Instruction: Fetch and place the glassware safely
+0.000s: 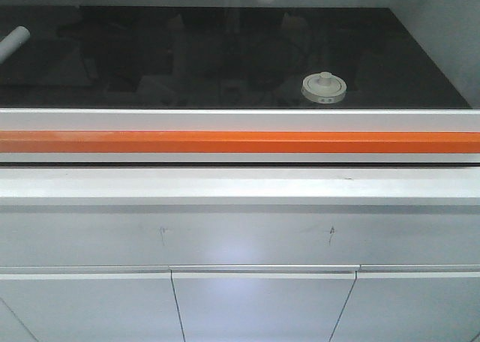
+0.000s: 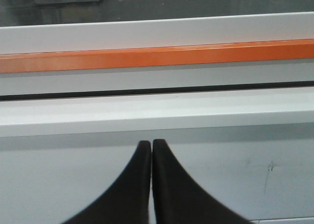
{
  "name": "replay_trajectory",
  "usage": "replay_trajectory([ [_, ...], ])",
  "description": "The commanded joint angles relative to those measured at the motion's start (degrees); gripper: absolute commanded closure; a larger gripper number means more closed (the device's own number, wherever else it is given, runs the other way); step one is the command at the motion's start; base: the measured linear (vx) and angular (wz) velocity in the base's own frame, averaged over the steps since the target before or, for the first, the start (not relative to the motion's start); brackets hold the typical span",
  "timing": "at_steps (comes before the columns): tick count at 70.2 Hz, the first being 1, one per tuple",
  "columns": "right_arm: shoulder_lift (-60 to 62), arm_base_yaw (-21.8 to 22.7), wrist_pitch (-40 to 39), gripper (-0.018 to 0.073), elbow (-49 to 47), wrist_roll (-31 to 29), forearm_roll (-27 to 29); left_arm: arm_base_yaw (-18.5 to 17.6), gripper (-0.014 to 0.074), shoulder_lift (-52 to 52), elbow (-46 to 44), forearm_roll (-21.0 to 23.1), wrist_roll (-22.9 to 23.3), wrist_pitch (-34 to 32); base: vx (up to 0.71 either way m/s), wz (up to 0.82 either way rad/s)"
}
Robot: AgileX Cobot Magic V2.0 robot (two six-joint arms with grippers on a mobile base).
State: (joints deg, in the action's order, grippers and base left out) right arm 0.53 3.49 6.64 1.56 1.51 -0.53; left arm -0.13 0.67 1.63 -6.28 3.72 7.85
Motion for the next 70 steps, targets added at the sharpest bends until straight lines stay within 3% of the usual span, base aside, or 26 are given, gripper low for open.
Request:
replay_trajectory([
  [1,0.71,0.27,-4.39,0.0563,1.11,-0.56,-0.09,-0.07,0.0603,0.13,1.64,0.42,0.44,-4.00,0.00,0.00],
  [21,0.71,0.27,-11.17,0.0563,0.92,-0.56,-0.10,-0.07,0.0603,0.13,1.64,0.42,0.44,-7.38,0.00,0.00],
  [41,0.65,0.27,-24.67,0.0563,-1.40,-0.56,0.53,-0.07,0.0603,-0.02,-2.31,2.11,3.38,-25.43,0.00,0.00],
  [56,-6.70,0.27,-17.57,0.0563,-15.52,-0.56,0.53,-0.07,0.0603,-8.81,-19.28,1.89,3.16,-16.15,0.00,0.00],
  [70,-21.14,0.27,-17.63,0.0563,-30.76,-0.56,0.53,-0.07,0.0603,-24.80,-34.71,1.89,2.85,-14.46,0.00,0.00],
])
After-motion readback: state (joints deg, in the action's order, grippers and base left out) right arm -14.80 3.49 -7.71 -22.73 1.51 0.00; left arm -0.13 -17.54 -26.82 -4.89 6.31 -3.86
